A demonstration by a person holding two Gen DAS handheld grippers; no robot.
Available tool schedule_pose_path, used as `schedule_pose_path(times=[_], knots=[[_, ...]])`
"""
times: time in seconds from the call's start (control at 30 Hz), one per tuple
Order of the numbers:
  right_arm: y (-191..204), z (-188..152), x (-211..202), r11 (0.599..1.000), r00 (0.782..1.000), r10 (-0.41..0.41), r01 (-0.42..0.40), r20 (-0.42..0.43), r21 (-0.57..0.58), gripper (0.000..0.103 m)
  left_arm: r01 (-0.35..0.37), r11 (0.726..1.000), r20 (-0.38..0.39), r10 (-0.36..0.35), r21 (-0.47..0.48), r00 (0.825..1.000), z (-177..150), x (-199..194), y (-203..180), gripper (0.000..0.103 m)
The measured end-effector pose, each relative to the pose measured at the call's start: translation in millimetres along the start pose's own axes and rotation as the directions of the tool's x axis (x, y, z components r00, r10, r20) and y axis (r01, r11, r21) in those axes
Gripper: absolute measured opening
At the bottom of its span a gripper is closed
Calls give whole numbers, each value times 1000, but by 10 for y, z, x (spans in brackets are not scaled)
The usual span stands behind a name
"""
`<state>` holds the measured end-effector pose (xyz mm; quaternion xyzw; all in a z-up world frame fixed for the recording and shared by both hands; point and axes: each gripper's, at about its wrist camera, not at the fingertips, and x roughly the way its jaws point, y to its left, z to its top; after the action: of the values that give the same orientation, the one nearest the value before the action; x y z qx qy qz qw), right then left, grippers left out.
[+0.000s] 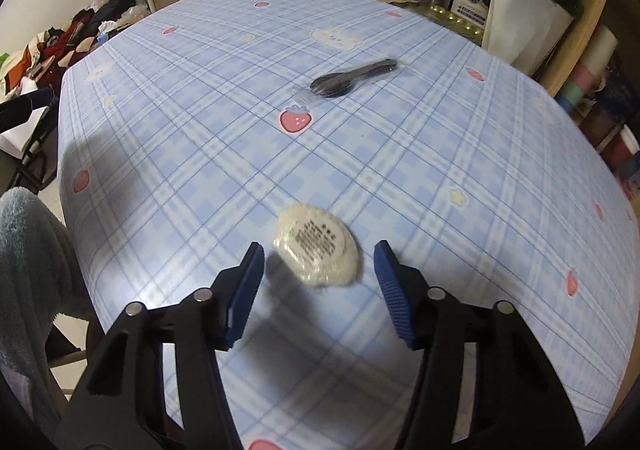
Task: Collect trash
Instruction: 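Grasp the white wrapped round item with the right tool, then grasp the wrapped black plastic fork with the left tool while the right tool holds the item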
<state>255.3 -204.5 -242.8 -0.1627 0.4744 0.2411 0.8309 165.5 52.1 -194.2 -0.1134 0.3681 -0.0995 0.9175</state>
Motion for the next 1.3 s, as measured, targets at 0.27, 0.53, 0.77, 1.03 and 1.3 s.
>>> schedule_pose_path(times=[0.27, 0.53, 0.77, 1.03, 1.3], knots=[[-72, 36, 89, 998, 999, 48, -48, 5, 43, 53, -3, 1000, -3, 3, 2, 1000, 54, 89, -17, 85], [-87, 43, 108, 997, 998, 52, -53, 19, 61, 53, -2, 1000, -9, 2, 10, 1000, 40, 112, -66, 85], [-75, 17, 93, 995, 998, 53, -56, 41, 80, 46, -4, 1000, -14, 4, 16, 1000, 43, 109, -87, 85], [-135, -42, -32, 991, 991, 46, -61, 126, 118, 45, -3, 999, -29, 4, 35, 1000, 62, 179, -160, 85], [-437, -45, -285, 978, 964, -84, 32, 251, 205, 45, 13, 997, -60, -8, 81, 998, 165, 406, -357, 85]])
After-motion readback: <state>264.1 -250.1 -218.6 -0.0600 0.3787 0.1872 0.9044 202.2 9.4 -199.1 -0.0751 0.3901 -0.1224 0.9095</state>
